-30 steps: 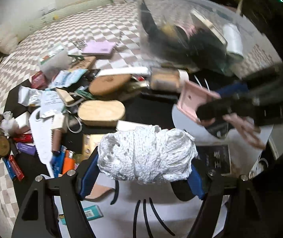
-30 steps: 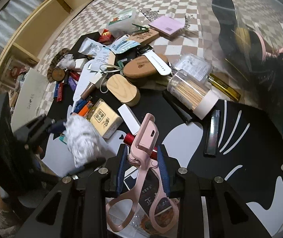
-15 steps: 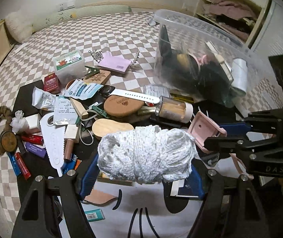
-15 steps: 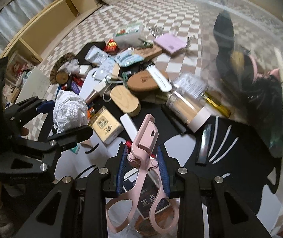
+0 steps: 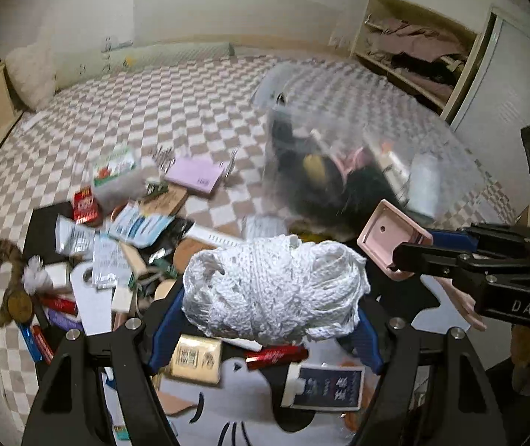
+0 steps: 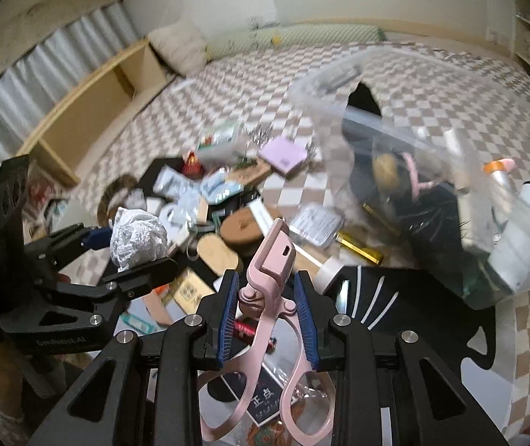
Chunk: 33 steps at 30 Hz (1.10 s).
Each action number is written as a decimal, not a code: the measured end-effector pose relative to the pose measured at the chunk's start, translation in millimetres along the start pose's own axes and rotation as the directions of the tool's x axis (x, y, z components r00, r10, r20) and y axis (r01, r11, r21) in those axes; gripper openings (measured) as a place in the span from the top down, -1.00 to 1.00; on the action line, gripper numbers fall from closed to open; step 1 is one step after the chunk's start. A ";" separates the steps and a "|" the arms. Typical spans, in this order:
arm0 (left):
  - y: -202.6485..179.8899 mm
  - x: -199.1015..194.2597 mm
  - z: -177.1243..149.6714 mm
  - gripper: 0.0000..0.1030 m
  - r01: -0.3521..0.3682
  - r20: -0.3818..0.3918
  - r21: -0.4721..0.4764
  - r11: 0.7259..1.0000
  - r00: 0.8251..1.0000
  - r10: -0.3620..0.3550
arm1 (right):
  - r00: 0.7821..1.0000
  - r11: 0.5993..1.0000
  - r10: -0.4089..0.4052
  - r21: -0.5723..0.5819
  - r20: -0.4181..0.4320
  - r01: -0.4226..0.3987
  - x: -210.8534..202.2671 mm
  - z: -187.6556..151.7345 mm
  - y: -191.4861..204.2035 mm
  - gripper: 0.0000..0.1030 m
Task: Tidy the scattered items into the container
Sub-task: 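Lift the yarn ball with the left tool while the right tool lifts the eyelash curler, then lower the yarn ball into the clear box while the right tool lowers the curler beside it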
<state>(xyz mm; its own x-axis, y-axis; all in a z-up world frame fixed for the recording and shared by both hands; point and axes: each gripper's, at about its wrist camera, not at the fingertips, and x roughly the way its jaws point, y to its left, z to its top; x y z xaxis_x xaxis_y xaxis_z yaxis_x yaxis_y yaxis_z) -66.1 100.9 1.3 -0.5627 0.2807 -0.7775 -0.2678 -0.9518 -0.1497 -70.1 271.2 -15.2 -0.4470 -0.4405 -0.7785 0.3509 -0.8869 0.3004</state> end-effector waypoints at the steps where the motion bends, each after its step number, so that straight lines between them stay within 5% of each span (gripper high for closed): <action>1: -2.7 -2.3 4.6 -0.49 0.003 0.010 0.002 1.000 1.000 -0.003 | 1.000 1.000 0.005 0.011 0.017 -0.005 -5.1 2.2 -1.8 0.39; 15: -36.6 -30.4 80.5 -0.49 0.023 0.137 0.038 0.999 0.990 -0.028 | 0.972 0.995 -0.068 0.085 0.225 0.049 -66.5 32.3 -25.1 0.39; 33: -58.6 -21.2 174.6 -0.49 0.101 0.267 0.051 0.994 0.957 -0.111 | 0.875 0.968 -0.172 0.244 0.452 0.065 -125.1 113.9 -66.9 0.39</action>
<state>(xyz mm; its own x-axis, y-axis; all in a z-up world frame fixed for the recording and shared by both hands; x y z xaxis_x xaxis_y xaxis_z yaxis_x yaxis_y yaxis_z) -175.0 172.4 133.2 -0.7176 0.4074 -0.5649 -0.3626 -0.9110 -0.1964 -131.3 369.8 124.9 -0.8239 -0.2954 -0.4836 0.1101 -0.9206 0.3746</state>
